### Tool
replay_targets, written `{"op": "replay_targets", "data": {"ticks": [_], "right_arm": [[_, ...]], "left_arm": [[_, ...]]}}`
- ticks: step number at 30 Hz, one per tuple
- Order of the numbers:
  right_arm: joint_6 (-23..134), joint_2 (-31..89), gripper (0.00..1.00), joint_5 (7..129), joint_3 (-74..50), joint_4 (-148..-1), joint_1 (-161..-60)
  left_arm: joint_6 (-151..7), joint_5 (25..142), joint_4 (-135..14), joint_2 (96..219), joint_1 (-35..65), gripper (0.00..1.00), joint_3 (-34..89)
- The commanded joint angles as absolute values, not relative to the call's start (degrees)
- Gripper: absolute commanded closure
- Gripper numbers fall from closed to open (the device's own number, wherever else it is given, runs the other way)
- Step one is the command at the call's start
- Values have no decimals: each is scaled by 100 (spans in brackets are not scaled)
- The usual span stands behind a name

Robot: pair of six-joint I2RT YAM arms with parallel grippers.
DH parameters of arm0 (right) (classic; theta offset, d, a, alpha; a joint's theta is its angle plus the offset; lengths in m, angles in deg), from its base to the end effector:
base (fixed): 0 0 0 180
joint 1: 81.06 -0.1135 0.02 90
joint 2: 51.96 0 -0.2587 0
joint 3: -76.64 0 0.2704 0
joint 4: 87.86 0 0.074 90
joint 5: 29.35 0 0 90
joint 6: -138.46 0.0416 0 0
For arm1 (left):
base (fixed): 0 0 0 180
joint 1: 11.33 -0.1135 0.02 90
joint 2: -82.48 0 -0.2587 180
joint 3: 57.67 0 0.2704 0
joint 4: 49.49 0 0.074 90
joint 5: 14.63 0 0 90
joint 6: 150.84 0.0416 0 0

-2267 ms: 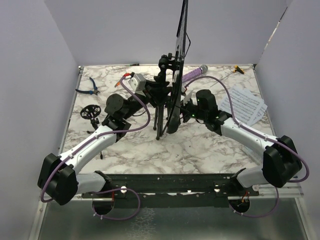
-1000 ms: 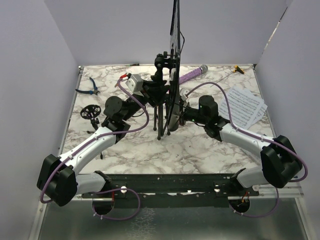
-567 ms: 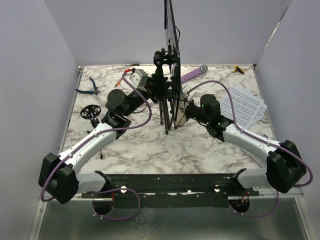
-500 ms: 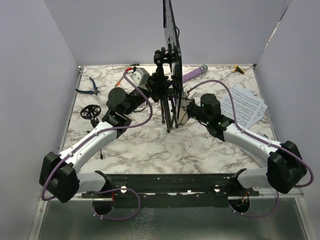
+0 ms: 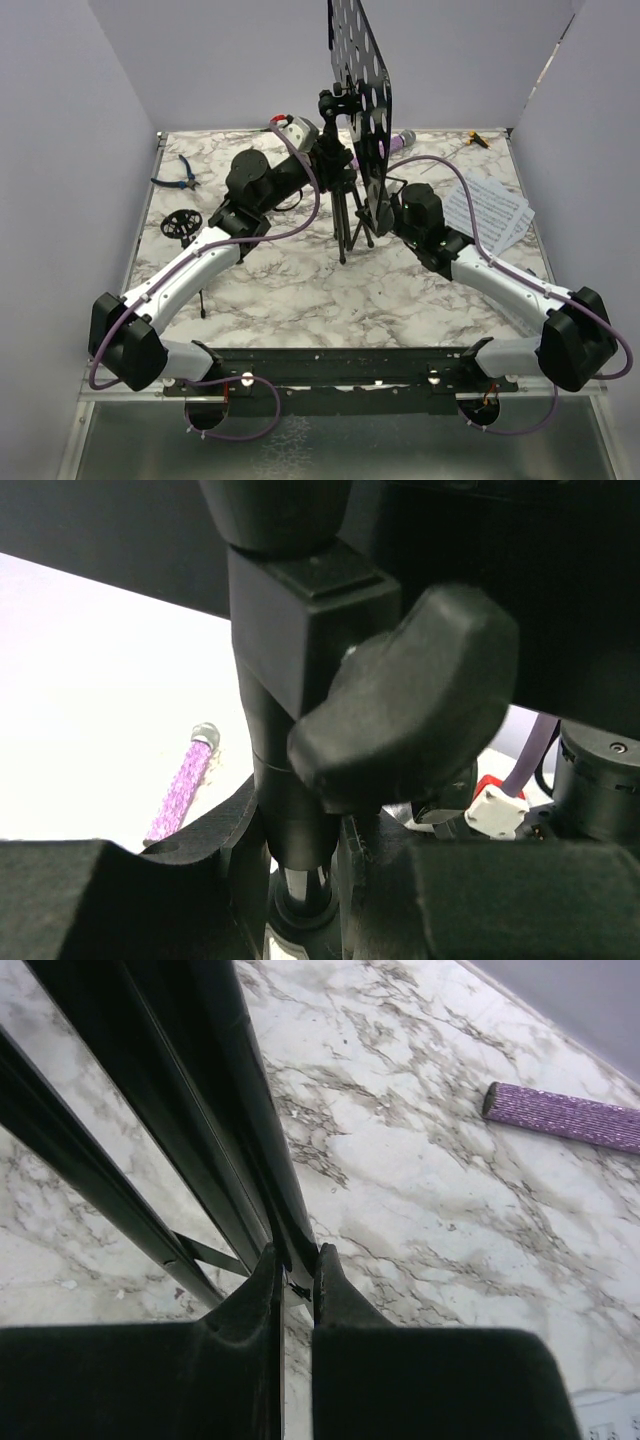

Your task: Set up the instrument practice props

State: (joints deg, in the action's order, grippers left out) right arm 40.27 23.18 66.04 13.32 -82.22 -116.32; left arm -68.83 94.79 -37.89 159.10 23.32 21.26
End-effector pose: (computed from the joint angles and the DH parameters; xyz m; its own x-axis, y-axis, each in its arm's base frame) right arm 0.2659 0.1928 0.2735 -0.1502 -0.2799 -0.9482 -0.6762 0.7288 -0.1080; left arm 0.2720 -0.2048 0.4033 0.0844 -0.2177 -0.9724 0.8214 0.5676 -0.0558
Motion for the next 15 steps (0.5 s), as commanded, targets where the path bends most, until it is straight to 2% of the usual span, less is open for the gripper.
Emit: {"op": "replay_targets", "data": {"ticks": [1,5,10,15], "right_arm": [[4178,2083,100,5267,1165,-8393,-11490],[4178,2011,99,5190,1229,-8417,-11490],[4320,1853,99,5861,1316,-8630,-11490],[4499,1927,99,5920,1495,-8821,-11490]], "left_arm": [[-6585,9374,-3886,15583,2433,100,2786],[-6465,9169,-4235,15600,2452,100,2960],[-6432,9061,-4396,15771,2522,100,3225],[-6483,8873,-4459,15832,2532,100,3655]]}}
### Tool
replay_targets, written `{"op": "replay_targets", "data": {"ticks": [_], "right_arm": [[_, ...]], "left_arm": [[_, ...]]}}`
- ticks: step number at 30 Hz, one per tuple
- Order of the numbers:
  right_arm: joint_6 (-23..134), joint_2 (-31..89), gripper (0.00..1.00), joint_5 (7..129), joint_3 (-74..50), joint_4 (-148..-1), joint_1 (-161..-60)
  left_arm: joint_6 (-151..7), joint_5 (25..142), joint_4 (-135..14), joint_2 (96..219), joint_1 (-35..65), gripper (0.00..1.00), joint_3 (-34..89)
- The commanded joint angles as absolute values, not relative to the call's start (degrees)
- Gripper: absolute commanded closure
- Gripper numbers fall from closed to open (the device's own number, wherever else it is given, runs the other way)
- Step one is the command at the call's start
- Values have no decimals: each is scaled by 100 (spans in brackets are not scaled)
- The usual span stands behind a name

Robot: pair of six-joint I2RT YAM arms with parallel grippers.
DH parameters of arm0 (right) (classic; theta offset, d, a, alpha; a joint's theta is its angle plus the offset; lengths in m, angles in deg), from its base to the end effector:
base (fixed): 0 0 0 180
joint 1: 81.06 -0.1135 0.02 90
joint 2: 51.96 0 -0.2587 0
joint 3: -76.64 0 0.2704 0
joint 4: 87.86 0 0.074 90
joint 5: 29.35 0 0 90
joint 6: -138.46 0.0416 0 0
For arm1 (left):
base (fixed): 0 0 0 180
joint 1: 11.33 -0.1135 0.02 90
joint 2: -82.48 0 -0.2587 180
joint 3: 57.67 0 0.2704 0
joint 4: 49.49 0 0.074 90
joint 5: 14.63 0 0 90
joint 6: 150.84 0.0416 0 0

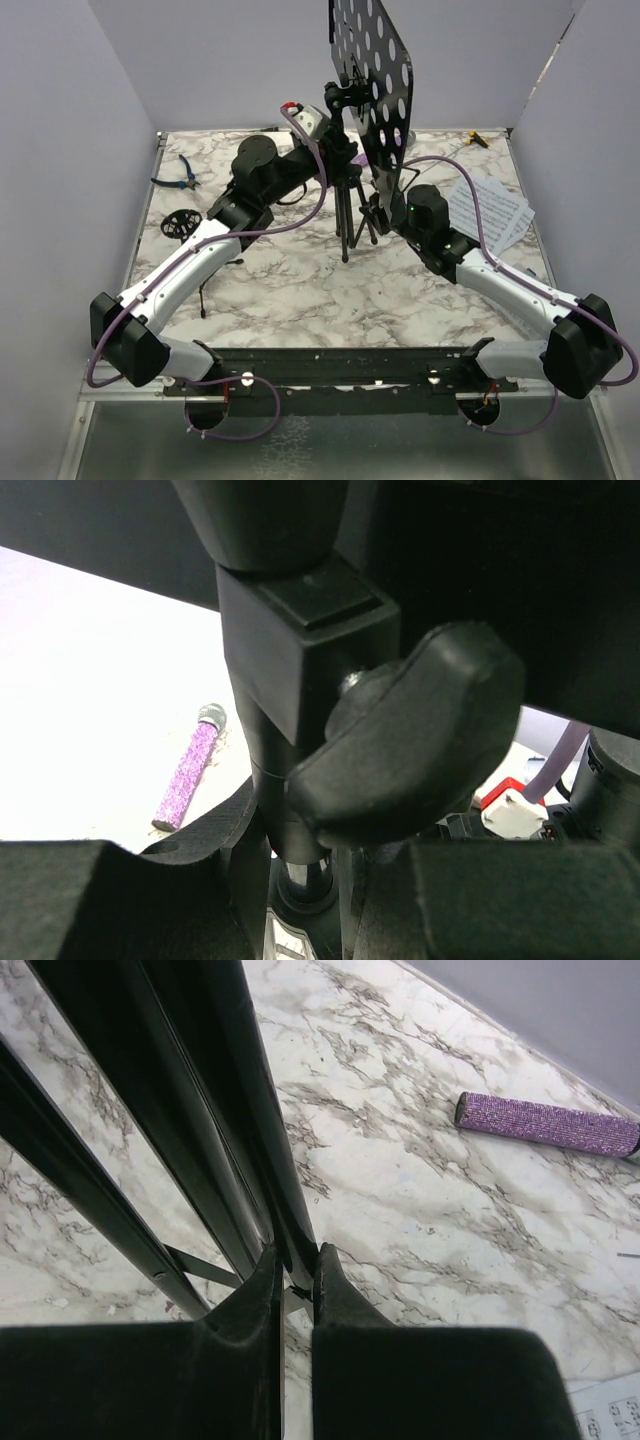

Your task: Set up the instrument practice props

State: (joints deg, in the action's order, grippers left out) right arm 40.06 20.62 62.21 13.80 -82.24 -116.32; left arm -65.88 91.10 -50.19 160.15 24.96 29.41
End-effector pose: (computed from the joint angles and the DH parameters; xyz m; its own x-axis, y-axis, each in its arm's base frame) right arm 0.2611 0.1860 0.2840 -0.1265 -0.2683 -0.9550 -0.6237 0.7702 -0.1337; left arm 0.2708 -0.2128 0.4277 0.0526 -0.1435 -0.9883 0.7934 0.6070 -0.0459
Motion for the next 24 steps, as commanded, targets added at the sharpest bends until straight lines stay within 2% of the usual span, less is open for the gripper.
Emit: {"op": "replay_targets", "data": {"ticks": [1,12,24], "right_arm": [[4528,1957,99,5918,1547,-8869,-11490],[4636,2210,99,5939,1887,-9137,-11494],[4744,2366,99,5928,2146,-9151,-11490]], "left_arm": [[-6537,8885,-4458,15852,2532,100,3773],[-6815,9049,-4452,15984,2532,100,4557],[-6486,9024,-4271,15983,2536,100,4840]]}}
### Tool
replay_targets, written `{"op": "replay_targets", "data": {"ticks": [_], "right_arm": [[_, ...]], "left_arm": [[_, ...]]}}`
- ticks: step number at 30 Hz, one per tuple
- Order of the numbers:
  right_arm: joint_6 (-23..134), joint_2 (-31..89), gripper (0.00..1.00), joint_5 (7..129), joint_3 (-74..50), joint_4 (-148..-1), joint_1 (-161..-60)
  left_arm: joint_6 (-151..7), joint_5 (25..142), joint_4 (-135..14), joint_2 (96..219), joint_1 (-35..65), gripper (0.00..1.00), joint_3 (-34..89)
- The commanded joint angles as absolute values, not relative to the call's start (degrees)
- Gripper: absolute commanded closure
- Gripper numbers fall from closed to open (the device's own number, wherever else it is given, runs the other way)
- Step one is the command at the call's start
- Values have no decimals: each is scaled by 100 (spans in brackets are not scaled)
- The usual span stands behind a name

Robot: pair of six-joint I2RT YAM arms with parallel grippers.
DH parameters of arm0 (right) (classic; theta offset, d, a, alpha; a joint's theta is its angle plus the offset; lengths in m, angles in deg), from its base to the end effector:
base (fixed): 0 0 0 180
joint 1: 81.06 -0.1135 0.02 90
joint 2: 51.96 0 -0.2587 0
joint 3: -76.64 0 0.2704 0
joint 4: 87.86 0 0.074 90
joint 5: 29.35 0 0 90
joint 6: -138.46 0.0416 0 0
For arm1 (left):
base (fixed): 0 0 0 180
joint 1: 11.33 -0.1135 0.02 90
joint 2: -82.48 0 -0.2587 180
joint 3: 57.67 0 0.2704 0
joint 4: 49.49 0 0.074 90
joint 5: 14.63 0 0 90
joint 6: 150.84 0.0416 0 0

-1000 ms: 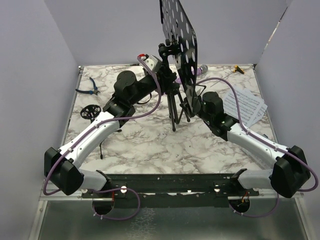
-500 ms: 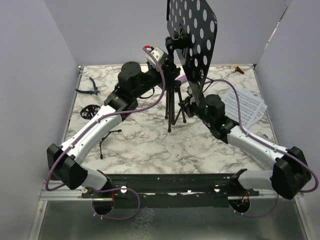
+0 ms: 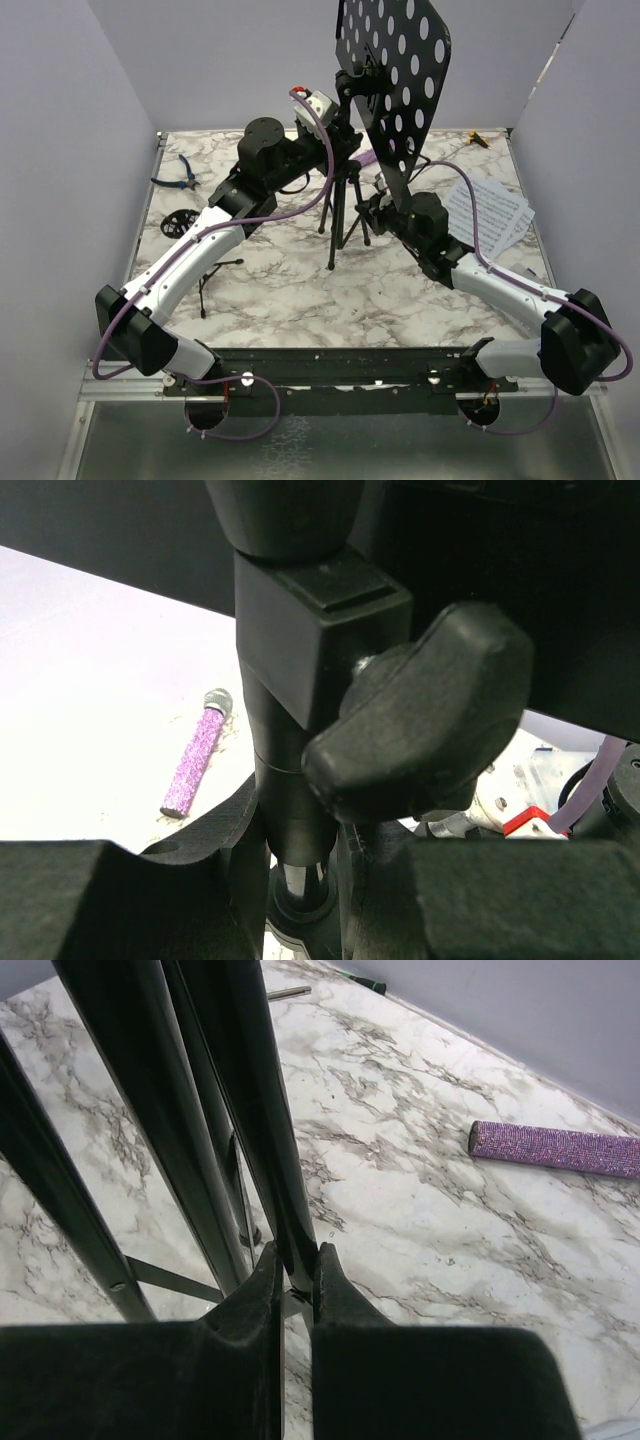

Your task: Set up the instrument practice props

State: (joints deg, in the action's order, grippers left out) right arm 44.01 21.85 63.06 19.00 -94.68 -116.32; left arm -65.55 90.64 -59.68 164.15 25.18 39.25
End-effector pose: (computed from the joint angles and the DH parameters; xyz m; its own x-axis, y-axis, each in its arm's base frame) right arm 0.2616 0.1871 0.2679 -0.0849 -0.1549 -0.9843 -0.6191 0.7822 -0.0697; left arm 0.2805 -0.2213 0.4507 0.0062 -0.1031 -0.9946 0.7880 0.6129 -0.0586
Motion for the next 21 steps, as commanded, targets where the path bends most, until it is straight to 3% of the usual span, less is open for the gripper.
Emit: {"op": "replay_targets", "data": {"ticks": [1,21], "right_arm": [[4754,2373,99,5922,2168,-9156,-11490],[4833,2390,100,5177,2293,-8738,-11495]], "left_arm": [[-6447,8975,-4271,15979,2532,100,4856],[-6137,8200,-3766,15699,2529,100,4730]]}}
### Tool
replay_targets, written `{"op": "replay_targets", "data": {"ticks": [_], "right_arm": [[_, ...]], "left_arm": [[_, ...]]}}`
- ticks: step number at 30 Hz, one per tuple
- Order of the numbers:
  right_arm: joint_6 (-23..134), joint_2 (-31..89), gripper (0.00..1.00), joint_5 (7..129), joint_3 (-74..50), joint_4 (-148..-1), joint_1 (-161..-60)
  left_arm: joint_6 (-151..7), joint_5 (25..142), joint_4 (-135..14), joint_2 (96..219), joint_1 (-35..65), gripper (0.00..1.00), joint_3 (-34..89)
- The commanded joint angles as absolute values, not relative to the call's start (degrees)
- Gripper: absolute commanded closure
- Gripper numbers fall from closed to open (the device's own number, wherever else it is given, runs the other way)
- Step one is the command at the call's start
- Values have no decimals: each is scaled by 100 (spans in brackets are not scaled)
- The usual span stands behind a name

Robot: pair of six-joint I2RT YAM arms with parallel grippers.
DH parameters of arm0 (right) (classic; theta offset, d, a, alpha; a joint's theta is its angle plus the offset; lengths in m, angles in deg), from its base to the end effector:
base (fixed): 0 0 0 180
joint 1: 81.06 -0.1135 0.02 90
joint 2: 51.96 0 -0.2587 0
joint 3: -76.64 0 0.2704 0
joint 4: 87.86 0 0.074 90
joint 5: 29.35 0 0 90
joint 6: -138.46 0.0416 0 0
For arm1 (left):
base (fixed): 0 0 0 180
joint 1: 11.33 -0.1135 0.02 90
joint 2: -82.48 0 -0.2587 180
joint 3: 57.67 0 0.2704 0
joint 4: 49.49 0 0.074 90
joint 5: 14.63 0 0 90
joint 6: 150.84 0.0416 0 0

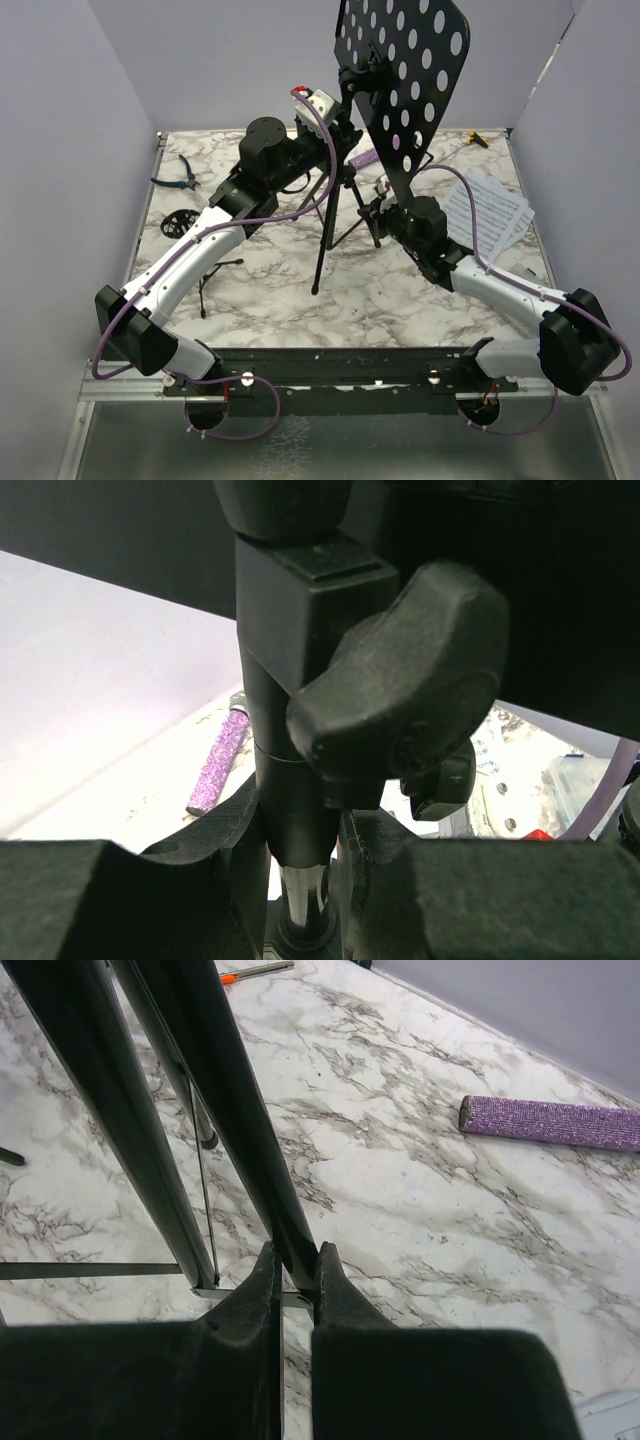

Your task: Set up the instrument practice props

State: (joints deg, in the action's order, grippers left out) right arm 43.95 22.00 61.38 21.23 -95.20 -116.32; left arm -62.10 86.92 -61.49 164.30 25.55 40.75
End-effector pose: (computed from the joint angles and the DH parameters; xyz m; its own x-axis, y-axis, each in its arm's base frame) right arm 0.2596 0.1842 0.2536 -0.1121 -0.1755 -0.9781 -0.5981 0.7979 -0.0747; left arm 0.2803 -0.2207 0.4560 0.0477 -0.0627 -0.9969 0.7489 0.6627 -0.0059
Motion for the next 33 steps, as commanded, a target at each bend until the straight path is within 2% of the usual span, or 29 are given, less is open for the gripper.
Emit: {"op": "replay_targets", "data": {"ticks": [1,21,33], "right_arm": [[4829,2391,100,5123,2297,-8690,-11490],[5338,2158,99,4896,2735,-8339,-11492],[5589,2066,99,4579,2870,-8082,-11495]], "left_arm": [[-6133,8186,-3726,15693,2530,100,4731],[-6206,8045,-3032,15685,2523,100,4602],[-6391,7846,-2318,15225,2523,100,3367]]}}
